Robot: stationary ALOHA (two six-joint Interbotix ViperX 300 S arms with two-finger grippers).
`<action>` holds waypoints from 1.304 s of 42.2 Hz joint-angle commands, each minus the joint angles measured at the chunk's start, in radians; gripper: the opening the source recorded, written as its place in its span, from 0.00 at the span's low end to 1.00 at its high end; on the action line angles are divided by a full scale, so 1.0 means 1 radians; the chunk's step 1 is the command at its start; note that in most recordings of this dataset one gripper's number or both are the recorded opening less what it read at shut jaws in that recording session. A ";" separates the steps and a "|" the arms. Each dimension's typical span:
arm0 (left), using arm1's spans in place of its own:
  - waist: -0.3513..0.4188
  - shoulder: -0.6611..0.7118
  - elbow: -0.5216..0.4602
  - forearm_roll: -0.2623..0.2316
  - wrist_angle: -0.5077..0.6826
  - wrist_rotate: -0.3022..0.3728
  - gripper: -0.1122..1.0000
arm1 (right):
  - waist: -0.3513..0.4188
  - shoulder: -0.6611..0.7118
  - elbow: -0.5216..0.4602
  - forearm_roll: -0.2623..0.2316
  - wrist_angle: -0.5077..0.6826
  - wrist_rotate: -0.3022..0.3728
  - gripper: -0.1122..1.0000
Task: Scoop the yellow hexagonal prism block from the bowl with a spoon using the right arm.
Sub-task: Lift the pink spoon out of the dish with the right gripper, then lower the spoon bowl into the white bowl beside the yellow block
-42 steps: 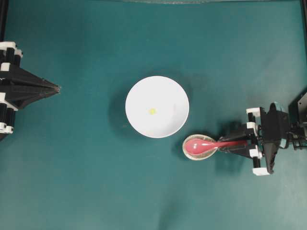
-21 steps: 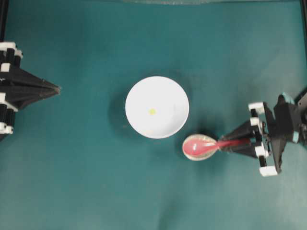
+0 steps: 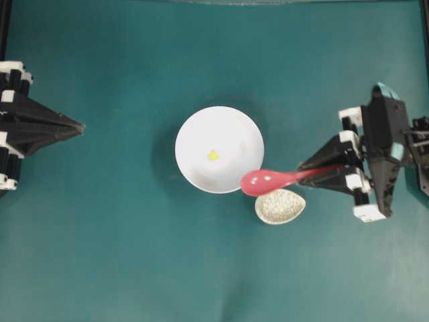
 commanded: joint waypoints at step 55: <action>-0.002 0.009 -0.014 0.002 0.060 -0.003 0.10 | -0.227 0.528 -0.634 -0.222 0.847 0.268 0.32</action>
